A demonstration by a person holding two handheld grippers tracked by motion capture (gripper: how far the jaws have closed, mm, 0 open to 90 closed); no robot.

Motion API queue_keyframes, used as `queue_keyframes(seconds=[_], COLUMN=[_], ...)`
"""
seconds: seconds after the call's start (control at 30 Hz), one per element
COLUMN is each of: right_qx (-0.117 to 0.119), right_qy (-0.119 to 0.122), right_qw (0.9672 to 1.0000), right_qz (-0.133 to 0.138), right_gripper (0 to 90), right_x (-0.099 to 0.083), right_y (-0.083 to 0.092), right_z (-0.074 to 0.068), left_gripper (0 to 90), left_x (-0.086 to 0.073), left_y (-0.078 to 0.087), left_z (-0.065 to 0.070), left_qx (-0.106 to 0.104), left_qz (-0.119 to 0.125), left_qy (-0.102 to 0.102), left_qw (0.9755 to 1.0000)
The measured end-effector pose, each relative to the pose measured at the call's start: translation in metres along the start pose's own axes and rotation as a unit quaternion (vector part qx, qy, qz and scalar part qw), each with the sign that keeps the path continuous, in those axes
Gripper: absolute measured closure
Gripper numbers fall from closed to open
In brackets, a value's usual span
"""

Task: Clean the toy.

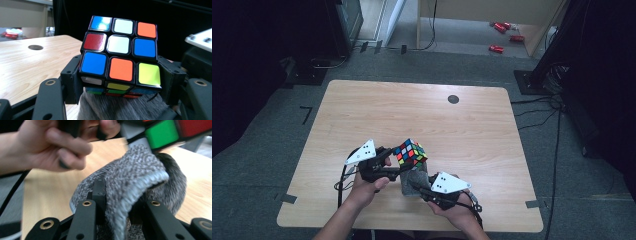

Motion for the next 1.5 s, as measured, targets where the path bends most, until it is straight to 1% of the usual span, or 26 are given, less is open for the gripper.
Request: queue_keyframes(seconds=[0.07, 0.13, 0.17, 0.2, 0.27, 0.3, 0.33, 0.4, 0.43, 0.47, 0.53, 0.57, 0.63, 0.67, 0.73, 0.8, 0.9, 0.97, 1.07, 1.17, 1.23, 1.27, 1.3, 1.37, 1.43, 1.5], right_qx=[-0.023, -0.067, -0.105, -0.131, -0.169, -0.183, -0.195, -0.205, -0.207, -0.207, -0.216, -0.225, -0.227, -0.225, -0.217, -0.208, -0.172, -0.153, -0.134, -0.139, -0.153, -0.156, -0.166, -0.175, -0.184, -0.200], right_qy=[-0.014, -0.031, -0.041, -0.060, -0.097, -0.102, -0.105, -0.108, -0.115, -0.114, -0.111, -0.110, -0.101, -0.091, -0.067, -0.044, -0.021, -0.006, 0.017, 0.031, 0.044, 0.049, 0.059, 0.075, 0.087, 0.093], right_qw=[0.9996, 0.9973, 0.9937, 0.9895, 0.9807, 0.9773, 0.9743, 0.9710, 0.9694, 0.9694, 0.9679, 0.9662, 0.9673, 0.9696, 0.9738, 0.9771, 0.9843, 0.9874, 0.9899, 0.9889, 0.9865, 0.9858, 0.9837, 0.9810, 0.9783, 0.9745], right_qz=[0.001, 0.002, -0.003, -0.008, -0.020, -0.030, -0.040, -0.058, -0.064, -0.064, -0.063, -0.062, -0.050, -0.032, -0.011, 0.012, 0.035, 0.040, 0.043, 0.042, 0.041, 0.040, 0.038, 0.037, 0.039, 0.042], right_gripper=[72.7, 72.7, 72.5, 72.1, 71.1, 71.0, 70.6, 68.5, 63.7, 58.9, 39.7, 33.7, 28.2, 26.3, 24.4, 21.8, 19.6, 19.2, 18.1, 18.1, 16.8, 16.5, 16.5, 17.5, 22.4, 30.8], right_x=[0.001, 0.001, -0.001, -0.004, -0.012, -0.018, -0.024, -0.037, -0.043, -0.045, -0.045, -0.044, -0.037, -0.030, -0.019, -0.009, 0.001, 0.002, 0.003, 0.001, 0.000, -0.001, -0.001, -0.001, -0.001, 0.001], right_y=[0.005, 0.013, 0.020, 0.025, 0.031, 0.033, 0.033, 0.031, 0.030, 0.030, 0.030, 0.031, 0.035, 0.038, 0.042, 0.042, 0.034, 0.026, 0.014, 0.006, 0.002, 0.001, -0.001, -0.002, -0.003, -0.002], right_z=[0.014, 0.036, 0.053, 0.066, 0.087, 0.094, 0.099, 0.106, 0.108, 0.109, 0.112, 0.114, 0.114, 0.112, 0.106, 0.097, 0.078, 0.067, 0.049, 0.042, 0.041, 0.040, 0.039, 0.036, 0.034, 0.034], left_gripper=[34.1, 34.1, 34.1, 34.1, 34.1, 34.1, 34.1, 34.1, 34.1, 34.1, 34.1, 34.1, 34.1, 34.1, 34.1, 34.1, 34.1, 34.1, 34.1, 34.1, 34.0, 34.0, 34.0, 34.0, 34.0, 33.9], left_x=[0.001, 0.002, 0.002, 0.001, 0.000, -0.001, -0.002, -0.004, -0.005, -0.005, -0.007, -0.008, -0.010, -0.011, -0.012, -0.013, -0.014, -0.015, -0.016, -0.017, -0.018, -0.018, -0.018, -0.018, -0.020, -0.021], left_y=[0.002, 0.003, 0.004, 0.004, 0.003, 0.002, 0.001, 0.000, -0.001, -0.001, -0.001, -0.001, -0.001, -0.002, -0.002, -0.002, -0.003, -0.006, -0.011, -0.017, -0.020, -0.021, -0.023, -0.025, -0.026, -0.028], left_z=[-0.002, -0.003, -0.004, -0.005, -0.006, -0.007, -0.007, -0.009, -0.009, -0.011, -0.013, -0.014, -0.017, -0.018, -0.020, -0.022, -0.022, -0.020, -0.015, -0.010, -0.006, -0.002, 0.000, 0.001, 0.003, 0.006], left_qx=[0.002, 0.005, 0.007, 0.009, 0.013, 0.014, 0.016, 0.020, 0.022, 0.025, 0.027, 0.031, 0.034, 0.037, 0.041, 0.046, 0.045, 0.044, 0.038, 0.027, 0.010, -0.003, -0.004, -0.008, -0.015, -0.020], left_qz=[0.003, 0.005, 0.003, 0.001, -0.001, -0.003, -0.007, -0.013, -0.014, -0.016, -0.021, -0.024, -0.030, -0.033, -0.038, -0.041, -0.049, -0.056, -0.064, -0.069, -0.071, -0.073, -0.075, -0.079, -0.084, -0.091], left_qy=[0.003, 0.004, 0.003, 0.004, 0.008, 0.008, 0.010, 0.014, 0.017, 0.016, 0.020, 0.022, 0.028, 0.031, 0.040, 0.048, 0.058, 0.061, 0.067, 0.081, 0.090, 0.095, 0.097, 0.107, 0.113, 0.108], left_qw=[1.0000, 1.0000, 1.0000, 1.0000, 0.9999, 0.9999, 0.9998, 0.9996, 0.9995, 0.9995, 0.9992, 0.9990, 0.9986, 0.9983, 0.9976, 0.9969, 0.9961, 0.9956, 0.9950, 0.9939, 0.9934, 0.9928, 0.9924, 0.9911, 0.9899, 0.9897])
Point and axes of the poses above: each handheld gripper's, and its own axes: y roughly backward along the jaws, x roughly out of its top, z roughly to its right, the point moved 9 cm from there along -y, roughly forward along the jaws, and after that the axes turned 5 degrees about -x, right-handed, at the moved point
